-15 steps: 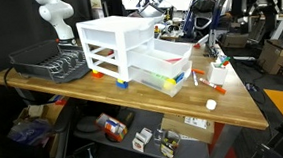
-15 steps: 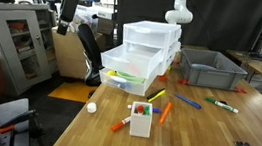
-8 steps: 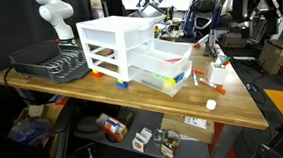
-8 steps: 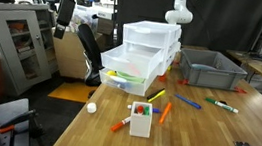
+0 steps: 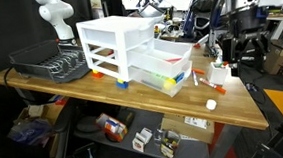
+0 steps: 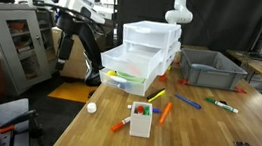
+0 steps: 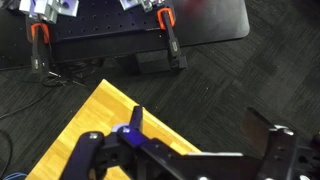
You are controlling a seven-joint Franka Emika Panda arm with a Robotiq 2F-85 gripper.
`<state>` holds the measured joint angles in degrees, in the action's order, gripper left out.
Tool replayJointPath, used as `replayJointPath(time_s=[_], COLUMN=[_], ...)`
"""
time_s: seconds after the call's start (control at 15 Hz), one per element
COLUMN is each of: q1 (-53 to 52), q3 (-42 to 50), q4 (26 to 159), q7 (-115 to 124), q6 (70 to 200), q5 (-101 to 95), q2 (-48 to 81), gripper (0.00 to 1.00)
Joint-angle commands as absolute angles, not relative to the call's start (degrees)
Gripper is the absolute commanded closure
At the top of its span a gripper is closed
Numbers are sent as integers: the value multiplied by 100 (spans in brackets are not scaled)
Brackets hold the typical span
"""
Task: Put the white object in the second drawer
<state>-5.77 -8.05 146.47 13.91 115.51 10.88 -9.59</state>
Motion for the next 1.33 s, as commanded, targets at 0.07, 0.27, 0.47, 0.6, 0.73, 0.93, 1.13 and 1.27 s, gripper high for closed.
replayJointPath(time_s=[0.07, 0.27, 0.47, 0.6, 0.73, 0.93, 1.13, 1.27], q1=[-751, -806, -816, -796, -789, -780, -748, -727], q3=[-965, -938, -940, -947, -924, -869, -744, -637], q4=[15199, 15196, 15216, 15225, 15267, 15267, 15228, 15202], q7=[1430, 1393, 1392, 1360, 1184, 1068, 1137, 1120], q6=[12815, 12757, 12829, 13094, 13592, 14302, 14723, 14847], q5=[865, 921, 902, 722, 638, 616, 373, 243], q2=[-736, -624, -616, -459, -212, 227, 596, 758], gripper=[0, 0, 0, 0, 0, 0, 0, 0])
